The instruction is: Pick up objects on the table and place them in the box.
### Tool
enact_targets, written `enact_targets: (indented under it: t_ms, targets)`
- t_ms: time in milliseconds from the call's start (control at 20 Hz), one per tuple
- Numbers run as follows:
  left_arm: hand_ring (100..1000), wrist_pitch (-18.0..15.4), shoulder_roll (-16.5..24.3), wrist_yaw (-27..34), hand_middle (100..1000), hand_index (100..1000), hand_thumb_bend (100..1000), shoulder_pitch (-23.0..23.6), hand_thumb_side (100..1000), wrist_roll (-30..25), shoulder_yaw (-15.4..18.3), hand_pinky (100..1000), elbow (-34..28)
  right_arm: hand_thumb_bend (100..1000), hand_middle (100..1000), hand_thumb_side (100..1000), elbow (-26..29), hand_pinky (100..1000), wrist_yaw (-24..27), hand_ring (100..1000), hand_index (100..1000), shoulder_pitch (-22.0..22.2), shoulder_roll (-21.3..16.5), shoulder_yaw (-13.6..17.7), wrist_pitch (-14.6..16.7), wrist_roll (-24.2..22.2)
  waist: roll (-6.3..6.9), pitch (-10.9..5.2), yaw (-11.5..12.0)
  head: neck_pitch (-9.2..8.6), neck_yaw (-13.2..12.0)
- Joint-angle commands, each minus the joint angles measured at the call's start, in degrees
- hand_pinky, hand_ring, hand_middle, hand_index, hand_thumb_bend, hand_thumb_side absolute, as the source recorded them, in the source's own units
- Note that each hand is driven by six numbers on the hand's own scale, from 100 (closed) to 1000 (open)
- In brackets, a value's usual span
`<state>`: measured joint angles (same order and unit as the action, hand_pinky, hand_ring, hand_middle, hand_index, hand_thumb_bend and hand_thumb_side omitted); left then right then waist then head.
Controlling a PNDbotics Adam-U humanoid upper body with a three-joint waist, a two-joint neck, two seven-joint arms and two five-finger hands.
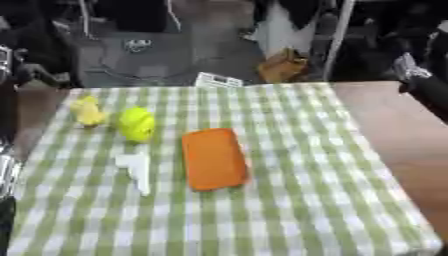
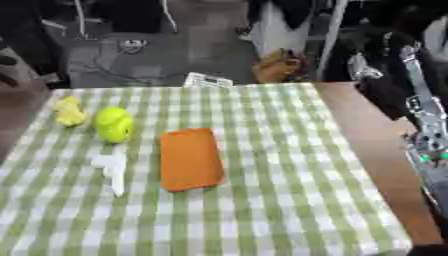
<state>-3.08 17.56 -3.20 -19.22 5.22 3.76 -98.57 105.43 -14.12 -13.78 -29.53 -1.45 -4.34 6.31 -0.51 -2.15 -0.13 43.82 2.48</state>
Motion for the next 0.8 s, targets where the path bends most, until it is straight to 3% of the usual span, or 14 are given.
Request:
enact_targets:
  t_ms: [50,100,150,300,350,400,450,600,650,700,750,800]
  targets:
    - [603,0.31,1.70,-2.07,656,829,231,-1.24,893,-0.98,0.39,431,-0.37,266,589,641,1.14,353,-0.06,560,818,-0.68,-1.18,0.55,0.04,0.01,-0.63,-0.29,-0.10,0.30,0.08]
    - [603,0.51,2.23,-4.22,656,829,231,-1.73,893,-1.89,0.27,431,-0.01,266,589,641,1.11,353,-0.08,560,818,-0.65,-1.18,0.56,0.03,-0.02,-0.63,-0.33,-0.15,0.30,0.08]
    - [602,0.62,2.67,-6.37,659,832,214,-2.20,832,-2.85,0.12,438,0.35,267,589,641,1.09,354,-0.09,560,819,-0.64,-1.19,0.56,0.03,-0.04,-0.61,-0.36,-0.20,0.30,0.08]
    - [607,-0.02,5.09,-16.16,670,845,195,-4.98,753,-9.98,-1.67,454,3.02,268,589,641,1.08,353,-0.07,560,819,-0.68,-1.15,0.45,0.09,-0.16,-0.60,-0.46,-0.45,0.30,0.11]
    - [616,-0.71,5.68,-19.03,684,848,190,-5.84,672,-12.59,-2.13,475,3.97,268,588,640,1.07,353,-0.05,560,818,-0.69,-1.16,0.43,0.10,-0.19,-0.60,-0.47,-0.52,0.30,0.18]
    - [616,-1.64,6.47,-22.15,684,848,190,-6.85,672,-15.55,-2.75,475,5.07,268,588,640,1.06,353,-0.04,560,818,-0.68,-1.18,0.39,0.11,-0.24,-0.61,-0.47,-0.58,0.30,0.25]
    - [633,-2.56,6.87,-24.66,698,845,220,-7.58,593,-17.75,-2.97,508,5.92,269,588,640,1.05,353,-0.04,559,818,-0.67,-1.20,0.38,0.12,-0.27,-0.60,-0.46,-0.61,0.30,0.27]
    - [642,-5.86,8.41,-32.11,704,845,238,-9.78,562,-23.87,-3.97,523,8.28,269,588,640,1.01,353,-0.02,560,819,-0.65,-1.21,0.34,0.11,-0.33,-0.57,-0.43,-0.71,0.30,0.22]
    - [709,-7.11,9.25,-34.08,739,840,378,-10.55,367,-25.64,-4.80,623,9.00,269,587,640,1.01,353,-0.02,559,819,-0.68,-1.23,0.30,0.13,-0.36,-0.49,-0.45,-0.83,0.30,0.19]
    - [709,-9.53,10.82,-37.48,739,840,378,-12.24,367,-29.01,-6.71,623,10.49,269,587,640,1.01,353,0.00,559,819,-0.73,-1.23,0.22,0.15,-0.43,-0.44,-0.47,-0.97,0.30,0.19]
    - [744,-11.76,11.54,-40.21,761,841,477,-13.46,297,-31.31,-7.60,677,11.82,270,587,640,1.00,353,0.01,559,819,-0.74,-1.23,0.19,0.17,-0.46,-0.42,-0.48,-1.01,0.30,0.23]
    - [759,-14.39,12.36,-43.03,772,842,517,-14.86,272,-33.79,-9.01,700,13.35,270,587,640,0.99,353,0.02,559,819,-0.75,-1.24,0.12,0.19,-0.55,-0.39,-0.52,-1.08,0.30,0.24]
